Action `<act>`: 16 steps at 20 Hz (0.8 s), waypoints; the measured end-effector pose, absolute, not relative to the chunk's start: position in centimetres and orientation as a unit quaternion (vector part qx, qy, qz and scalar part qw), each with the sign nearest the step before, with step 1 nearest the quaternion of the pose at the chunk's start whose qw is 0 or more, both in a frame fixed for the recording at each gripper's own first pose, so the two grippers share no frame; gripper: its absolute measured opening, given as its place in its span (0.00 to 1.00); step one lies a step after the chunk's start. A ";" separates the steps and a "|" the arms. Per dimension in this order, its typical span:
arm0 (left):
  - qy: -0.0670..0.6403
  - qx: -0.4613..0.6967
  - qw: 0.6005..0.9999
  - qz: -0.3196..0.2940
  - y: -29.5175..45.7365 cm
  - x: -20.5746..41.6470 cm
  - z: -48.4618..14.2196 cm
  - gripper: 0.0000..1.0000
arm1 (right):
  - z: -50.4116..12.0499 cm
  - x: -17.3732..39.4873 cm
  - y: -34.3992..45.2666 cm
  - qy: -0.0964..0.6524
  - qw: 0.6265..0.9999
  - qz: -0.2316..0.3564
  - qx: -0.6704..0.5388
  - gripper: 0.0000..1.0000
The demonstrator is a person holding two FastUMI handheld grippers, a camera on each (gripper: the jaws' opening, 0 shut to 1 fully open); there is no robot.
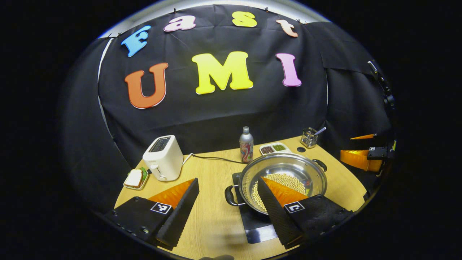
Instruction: First push the handle of the pot to place it horizontally, then grasp the pot with both hands and set it on the induction cooktop.
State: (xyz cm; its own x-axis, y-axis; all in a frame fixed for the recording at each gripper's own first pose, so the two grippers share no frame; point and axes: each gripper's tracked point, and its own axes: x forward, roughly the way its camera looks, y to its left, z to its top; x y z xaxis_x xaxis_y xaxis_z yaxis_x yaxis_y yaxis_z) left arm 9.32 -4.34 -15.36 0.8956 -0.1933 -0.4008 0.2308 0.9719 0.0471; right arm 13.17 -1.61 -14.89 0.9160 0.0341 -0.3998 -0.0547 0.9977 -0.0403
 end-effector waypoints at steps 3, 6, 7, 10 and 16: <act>0.173 0.029 0.978 -0.112 -3.8 8.1 -11.6 0.97 | -10.4 11.7 -0.9 0.156 0.987 0.024 -0.021 0.90; 0.135 0.019 0.985 -0.104 -2.3 7.0 -8.1 0.97 | -6.3 10.0 -0.7 0.110 0.993 0.022 -0.019 0.99; 0.127 0.014 0.986 -0.103 -2.0 6.7 -7.0 0.97 | -4.9 9.3 -0.6 0.095 0.995 0.022 -0.018 0.99; 0.094 0.019 0.992 -0.086 -0.7 5.9 -3.4 0.97 | -1.1 7.4 -0.2 0.056 0.998 0.024 -0.013 1.00; 0.051 0.012 0.996 -0.076 0.1 3.4 1.2 0.97 | 5.1 3.8 0.0 -0.014 1.000 0.022 0.011 1.00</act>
State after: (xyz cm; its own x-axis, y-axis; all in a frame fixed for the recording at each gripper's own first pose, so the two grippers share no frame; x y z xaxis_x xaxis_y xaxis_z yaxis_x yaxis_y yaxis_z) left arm 3.42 0.08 1.20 0.9832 -0.1500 -0.1039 0.1524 0.9882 0.0157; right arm 3.79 0.00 5.14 0.9986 0.0445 0.0277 -0.0451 0.9988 0.0214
